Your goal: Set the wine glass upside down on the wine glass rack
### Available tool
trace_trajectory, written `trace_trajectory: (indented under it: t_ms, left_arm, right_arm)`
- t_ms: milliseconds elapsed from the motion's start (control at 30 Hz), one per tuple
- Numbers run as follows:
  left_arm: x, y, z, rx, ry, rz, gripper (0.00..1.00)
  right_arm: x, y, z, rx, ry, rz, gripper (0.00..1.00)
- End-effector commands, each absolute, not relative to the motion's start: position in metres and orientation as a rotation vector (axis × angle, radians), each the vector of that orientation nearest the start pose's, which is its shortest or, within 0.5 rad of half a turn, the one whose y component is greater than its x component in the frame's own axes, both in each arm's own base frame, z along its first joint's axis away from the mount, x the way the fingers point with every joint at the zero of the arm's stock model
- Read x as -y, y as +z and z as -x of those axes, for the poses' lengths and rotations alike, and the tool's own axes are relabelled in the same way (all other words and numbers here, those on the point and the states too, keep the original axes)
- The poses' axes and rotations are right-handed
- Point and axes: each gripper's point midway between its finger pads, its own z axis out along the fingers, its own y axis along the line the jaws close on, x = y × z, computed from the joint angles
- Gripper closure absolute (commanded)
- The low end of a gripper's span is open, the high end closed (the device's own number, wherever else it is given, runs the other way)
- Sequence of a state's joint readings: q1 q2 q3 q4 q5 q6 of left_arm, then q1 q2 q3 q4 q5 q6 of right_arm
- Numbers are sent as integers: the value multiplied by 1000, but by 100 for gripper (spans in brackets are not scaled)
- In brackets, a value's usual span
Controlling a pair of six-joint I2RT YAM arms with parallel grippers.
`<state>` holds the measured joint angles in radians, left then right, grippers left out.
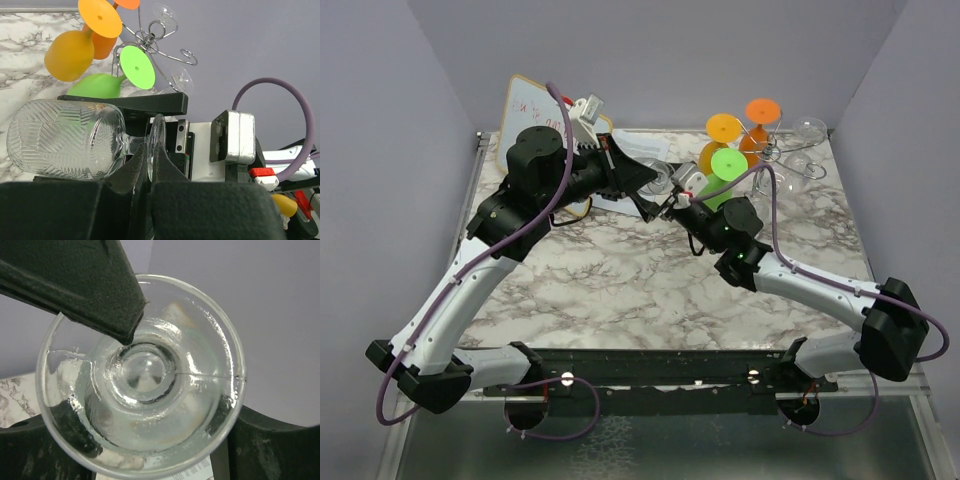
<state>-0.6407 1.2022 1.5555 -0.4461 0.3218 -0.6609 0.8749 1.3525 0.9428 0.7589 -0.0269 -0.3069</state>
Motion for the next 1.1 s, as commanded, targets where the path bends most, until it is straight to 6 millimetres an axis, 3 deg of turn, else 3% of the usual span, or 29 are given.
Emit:
trace_trajectory:
  t_ms: [0, 133, 300, 533, 700, 1067]
  left_arm:
    - [280, 413, -244, -1941, -1164, -244, 100]
    - [282, 423, -241, -1954, -1258, -133, 100]
    - [286, 435, -233, -1960, -1410, -29, 100]
    - [280, 444, -226, -1948, -1511, 68, 100]
    - [278, 443, -223, -1954, -1583, 119, 100]
    - [270, 436, -224, -1946, -1712, 234, 100]
  right_arm:
    - [-343, 416, -290, -908, 538, 646, 93]
    - [-342, 409, -289, -956, 560, 651, 74]
    - [-332, 403, -272, -923, 624, 629, 56]
    - [-321, 389, -252, -905, 699, 612, 42]
    - [-314, 388, -242, -897, 740, 596, 25]
    - [-317, 380, -234, -899, 773, 633, 13]
